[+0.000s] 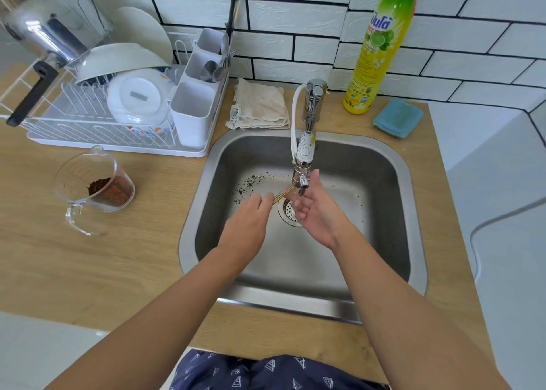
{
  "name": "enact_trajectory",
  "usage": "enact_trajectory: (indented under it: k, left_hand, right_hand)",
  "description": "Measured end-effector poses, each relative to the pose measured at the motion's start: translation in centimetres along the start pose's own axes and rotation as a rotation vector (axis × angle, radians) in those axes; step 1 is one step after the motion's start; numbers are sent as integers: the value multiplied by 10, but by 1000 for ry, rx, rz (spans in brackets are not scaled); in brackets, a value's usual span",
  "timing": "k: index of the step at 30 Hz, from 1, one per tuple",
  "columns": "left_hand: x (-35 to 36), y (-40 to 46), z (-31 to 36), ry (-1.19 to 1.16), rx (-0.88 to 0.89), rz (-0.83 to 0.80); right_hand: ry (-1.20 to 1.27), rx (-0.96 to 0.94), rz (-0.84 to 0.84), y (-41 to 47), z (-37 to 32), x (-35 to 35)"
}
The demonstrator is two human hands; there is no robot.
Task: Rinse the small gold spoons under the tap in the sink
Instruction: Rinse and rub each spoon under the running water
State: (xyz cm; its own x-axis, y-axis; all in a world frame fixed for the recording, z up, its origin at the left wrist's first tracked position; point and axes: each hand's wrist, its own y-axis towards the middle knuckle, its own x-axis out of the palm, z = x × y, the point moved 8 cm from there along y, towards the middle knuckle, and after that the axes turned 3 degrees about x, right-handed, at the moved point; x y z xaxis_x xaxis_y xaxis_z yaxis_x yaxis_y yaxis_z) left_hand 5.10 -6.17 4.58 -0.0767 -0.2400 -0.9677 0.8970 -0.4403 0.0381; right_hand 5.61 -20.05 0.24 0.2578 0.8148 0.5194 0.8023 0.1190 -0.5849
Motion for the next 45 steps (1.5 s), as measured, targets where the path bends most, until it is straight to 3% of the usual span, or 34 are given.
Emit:
enact_trajectory:
  k: [7,17,20,23,28,30,34,38,45]
  left_hand:
    - [1,-3,5,110,36,-62]
    - [13,-21,-18,119,3,-163]
    - [13,-20,-20,-27,-19,-179]
    - [18,-19,-24,-188,-107,-304]
    - [30,-22,-18,-1000,-357,-624]
    - [31,-23,-15,-1144,-380,-675]
    - [33,-23,-14,-1236,-352,-621]
    - [32,-23,-17,-1231,-363,-526]
    - [36,-26,-8,-1262,-386,-459]
  right_hand:
    - [-96,-92,88,5,1,-1]
    - [-239,-62,-101,3,18,17]
    - [-240,-51,-119,4,20,18]
    - [-258,-56,-99,5,21,15]
    - [-276,-106,-96,2,17,13]
    - [-278,-101,-128,0,15,14]
    - [-268,-72,-137,0,13,13]
    - [-250,-78,1,4,6,-2]
    - [-196,-82,95,5,5,-11]
